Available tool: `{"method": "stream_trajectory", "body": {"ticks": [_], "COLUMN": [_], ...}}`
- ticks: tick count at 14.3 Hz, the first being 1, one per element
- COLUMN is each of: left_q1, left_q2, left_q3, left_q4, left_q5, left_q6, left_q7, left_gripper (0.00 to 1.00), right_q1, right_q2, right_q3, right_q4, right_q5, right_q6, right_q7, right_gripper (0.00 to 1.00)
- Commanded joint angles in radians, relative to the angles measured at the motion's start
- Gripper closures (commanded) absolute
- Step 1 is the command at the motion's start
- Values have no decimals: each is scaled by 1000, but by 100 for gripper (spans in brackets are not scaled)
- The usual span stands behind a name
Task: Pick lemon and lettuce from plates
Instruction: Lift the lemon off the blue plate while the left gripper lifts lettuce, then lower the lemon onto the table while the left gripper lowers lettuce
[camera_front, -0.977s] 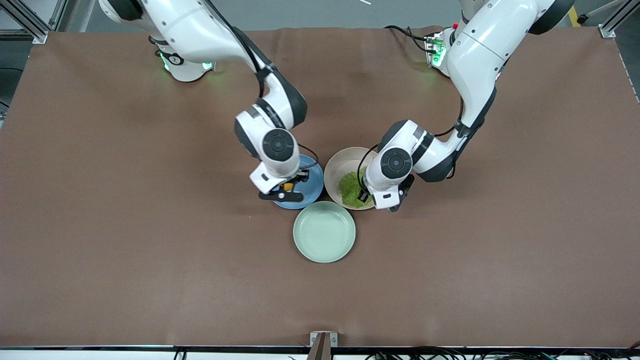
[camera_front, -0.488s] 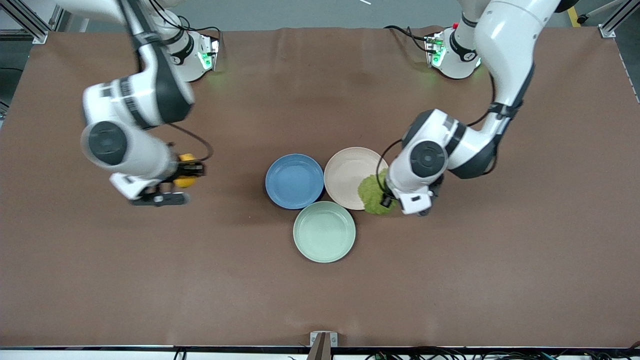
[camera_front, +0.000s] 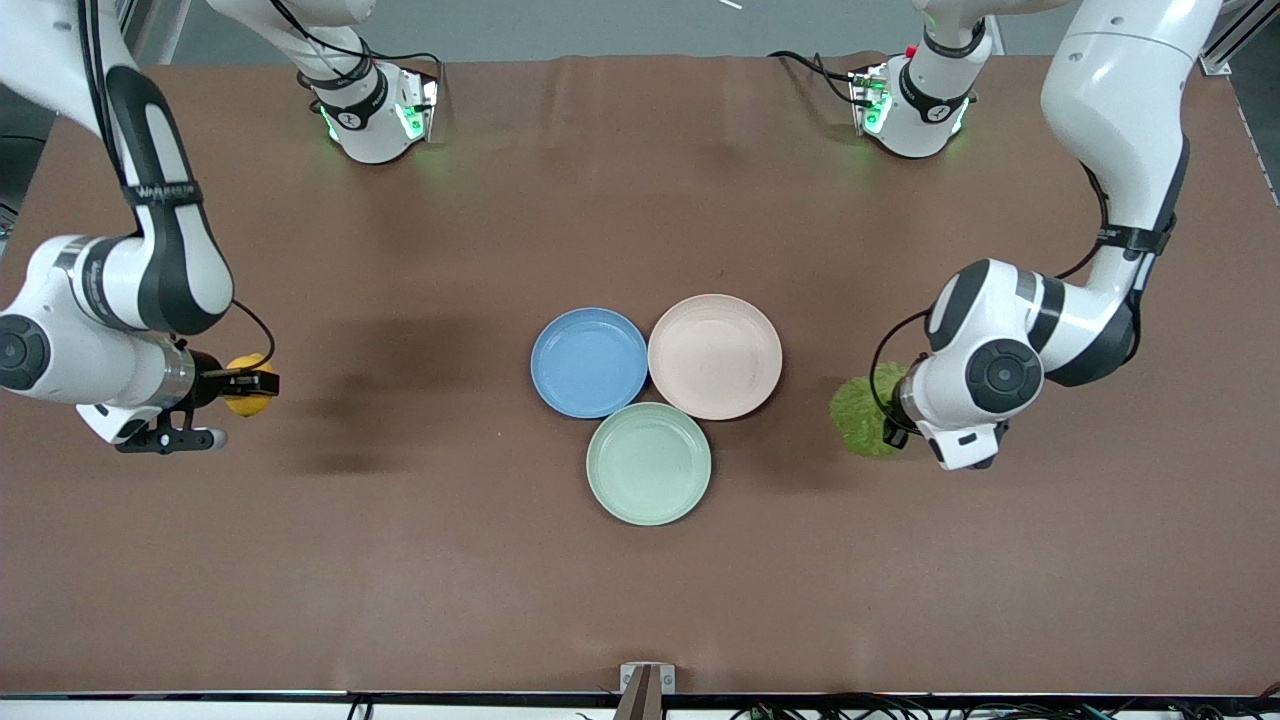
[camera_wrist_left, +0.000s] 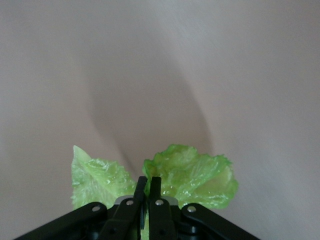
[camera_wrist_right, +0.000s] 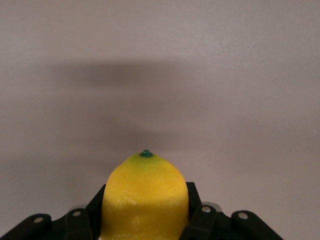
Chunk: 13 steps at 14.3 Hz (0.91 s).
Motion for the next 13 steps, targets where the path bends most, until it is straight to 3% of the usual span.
{"method": "stream_trajectory", "body": {"ticks": [1,4,11,12,13], "left_q1": [42,71,114,114,114], "left_q2": [16,51,76,77,82], "left_q3": [-10,-10,-12,-12,-12], "left_q4": [-27,-25,-22,-22,-22], "left_q5": [97,144,147,145,145], "left_q6": [-5,18,35,35,35], "left_q7": [0,0,45,45,45], "left_gripper": [99,99,96,93,89], "right_q1": [-45,-62,-57,-57,-55], "right_q2": [53,110,166,169,167], "right_q3": [26,24,24,24,24], "right_q4": [-35,-41,-41,-41,-39], "right_q5": [-13,-15,-15,-15,-15], "right_q6": [114,210,284,286,284], "right_q7": [-1,-2,-2,-2,-2], "right_gripper": [69,69,65,62,48]}}
